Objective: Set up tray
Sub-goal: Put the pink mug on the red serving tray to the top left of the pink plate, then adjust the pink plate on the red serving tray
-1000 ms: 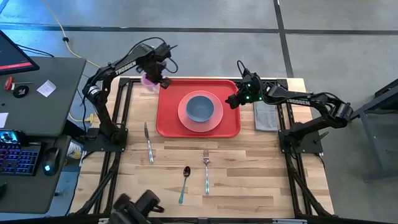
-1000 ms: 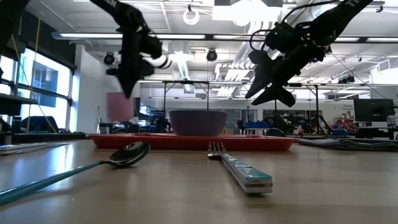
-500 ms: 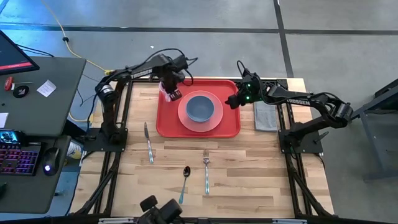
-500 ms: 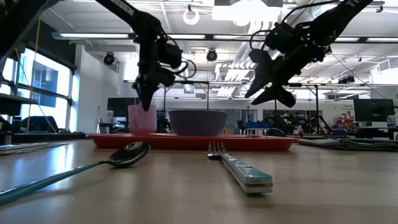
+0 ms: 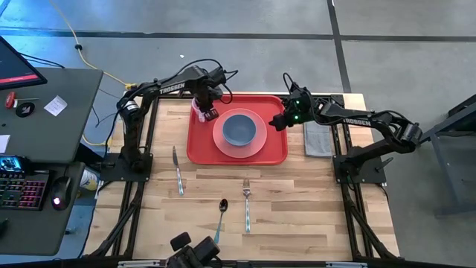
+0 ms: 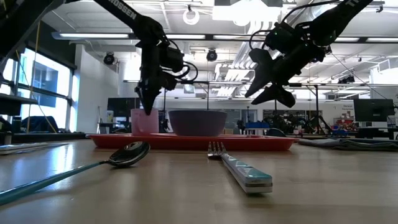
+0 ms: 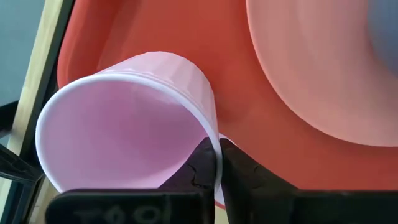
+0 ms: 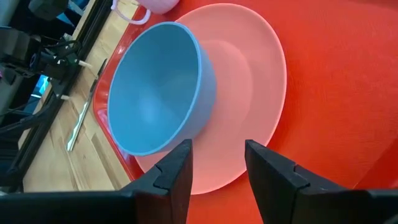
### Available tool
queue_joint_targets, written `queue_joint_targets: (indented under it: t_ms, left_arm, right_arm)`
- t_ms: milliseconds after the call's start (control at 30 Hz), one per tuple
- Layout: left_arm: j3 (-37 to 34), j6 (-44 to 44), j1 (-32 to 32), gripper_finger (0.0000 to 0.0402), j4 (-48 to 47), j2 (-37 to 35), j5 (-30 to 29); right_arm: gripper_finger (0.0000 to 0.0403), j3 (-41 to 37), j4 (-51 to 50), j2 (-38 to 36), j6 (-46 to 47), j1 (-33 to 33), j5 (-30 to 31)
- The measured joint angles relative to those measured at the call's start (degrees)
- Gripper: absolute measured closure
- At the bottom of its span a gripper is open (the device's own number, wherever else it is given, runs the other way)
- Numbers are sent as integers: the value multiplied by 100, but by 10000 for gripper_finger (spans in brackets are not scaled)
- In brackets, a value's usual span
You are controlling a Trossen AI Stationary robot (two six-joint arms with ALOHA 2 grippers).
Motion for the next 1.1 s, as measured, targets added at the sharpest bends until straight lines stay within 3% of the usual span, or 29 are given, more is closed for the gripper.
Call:
queue_joint_targets:
  t_ms: [333,567,1100]
  left_arm:
    - [1,-4,0,292,4,0,-30]
    - [6,-118,0,259,-126,0,-356]
    - [1276,-904,-39,250,-1350,-11,-382]
  right_arm:
    - [265,0,-5,0,-34,0,13]
    - [265,0,-6,0,-36,0,13]
    - [265,0,-62,0,67,-1,-36]
